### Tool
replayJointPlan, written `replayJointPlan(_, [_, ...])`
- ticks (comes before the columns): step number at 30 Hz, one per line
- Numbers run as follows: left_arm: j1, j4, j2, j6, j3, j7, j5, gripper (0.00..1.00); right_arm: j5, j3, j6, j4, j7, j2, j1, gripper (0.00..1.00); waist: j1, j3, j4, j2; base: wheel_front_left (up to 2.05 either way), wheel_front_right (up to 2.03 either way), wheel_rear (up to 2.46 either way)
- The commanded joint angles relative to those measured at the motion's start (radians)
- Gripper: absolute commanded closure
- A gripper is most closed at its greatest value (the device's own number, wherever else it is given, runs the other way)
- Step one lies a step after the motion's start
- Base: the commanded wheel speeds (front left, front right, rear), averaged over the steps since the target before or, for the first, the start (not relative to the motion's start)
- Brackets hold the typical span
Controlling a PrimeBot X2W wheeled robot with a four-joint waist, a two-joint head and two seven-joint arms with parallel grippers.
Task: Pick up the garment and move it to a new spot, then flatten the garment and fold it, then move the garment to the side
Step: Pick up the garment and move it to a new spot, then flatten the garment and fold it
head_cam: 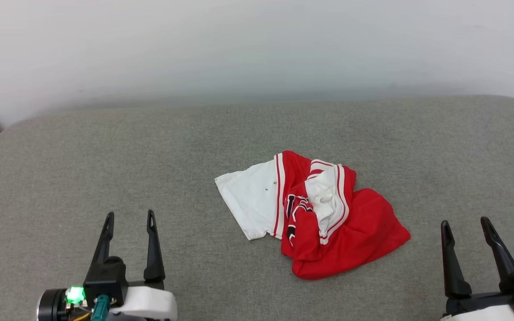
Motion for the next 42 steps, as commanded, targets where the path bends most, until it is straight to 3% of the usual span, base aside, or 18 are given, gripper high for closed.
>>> replayJointPlan(1, [0.028,0.005,-0.014,-0.022,0.015,-0.003,0.021,0.0,0.008,0.002,-0.001,0.003,-0.002,0.002,0.019,0.0,0.0,-0.012,0.004,0.0,0.0,0.0,0.0])
replayJointPlan(21, [0.092,0.054,-0.128,-0.185,0.131,-0.003,0.138,0.0,0.04,0.028,-0.001,0.023,-0.002,0.002,0.059,0.0,0.0,-0.037,0.004,0.0,0.0,0.0,0.0])
replayJointPlan(42, [0.1,0.068,-0.175,-0.247,0.194,-0.003,0.184,0.0,0.047,0.031,-0.001,0.012,-0.002,0.002,0.06,0.0,0.0,-0.038,0.011,0.0,0.0,0.0,0.0])
